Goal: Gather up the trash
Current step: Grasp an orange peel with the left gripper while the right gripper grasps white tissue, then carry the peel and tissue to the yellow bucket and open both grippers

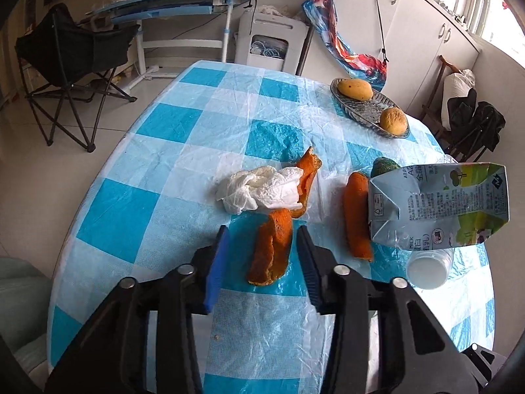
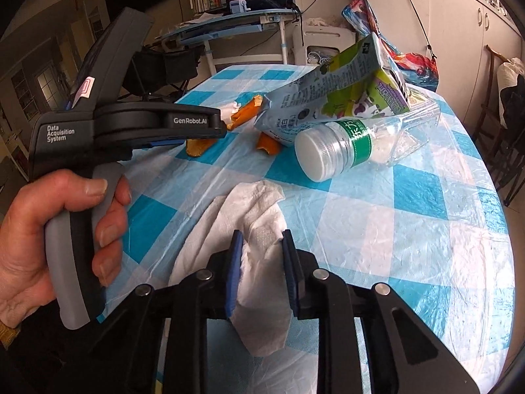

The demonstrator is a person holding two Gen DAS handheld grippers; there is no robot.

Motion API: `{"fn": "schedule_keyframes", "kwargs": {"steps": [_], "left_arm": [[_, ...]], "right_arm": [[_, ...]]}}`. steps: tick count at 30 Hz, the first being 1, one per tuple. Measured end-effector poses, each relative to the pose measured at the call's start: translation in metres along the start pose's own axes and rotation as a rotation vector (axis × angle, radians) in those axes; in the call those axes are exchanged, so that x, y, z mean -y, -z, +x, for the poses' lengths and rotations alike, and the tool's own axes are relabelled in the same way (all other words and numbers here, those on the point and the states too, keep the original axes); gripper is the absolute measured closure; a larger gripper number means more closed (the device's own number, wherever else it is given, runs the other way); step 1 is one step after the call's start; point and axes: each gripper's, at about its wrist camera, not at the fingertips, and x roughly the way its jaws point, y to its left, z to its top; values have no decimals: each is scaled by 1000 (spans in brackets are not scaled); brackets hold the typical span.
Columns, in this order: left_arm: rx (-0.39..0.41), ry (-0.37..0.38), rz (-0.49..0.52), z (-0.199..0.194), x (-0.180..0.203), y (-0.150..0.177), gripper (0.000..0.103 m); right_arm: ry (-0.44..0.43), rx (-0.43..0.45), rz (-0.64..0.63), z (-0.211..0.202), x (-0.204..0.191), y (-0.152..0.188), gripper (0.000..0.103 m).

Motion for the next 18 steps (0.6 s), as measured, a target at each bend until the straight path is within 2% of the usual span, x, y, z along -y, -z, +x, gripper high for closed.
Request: {"fn": "schedule_keyframes", "kwargs": {"steps": [1,3,12,18], "left_arm": [[-9,7,13,-2,1,2,83],[-3,23,17,-13,0,9,85],[61,100,-6,-91,-20,54,86],[57,124,10,-126,-20,98,86]], "right_arm": [[-9,-1,8,-1,0,1,80],[-26,4,24,-4,0,1,81],[-68,49,56,-41,-9,16,84],[-109,41,72,-67,-23,51,84]]}}
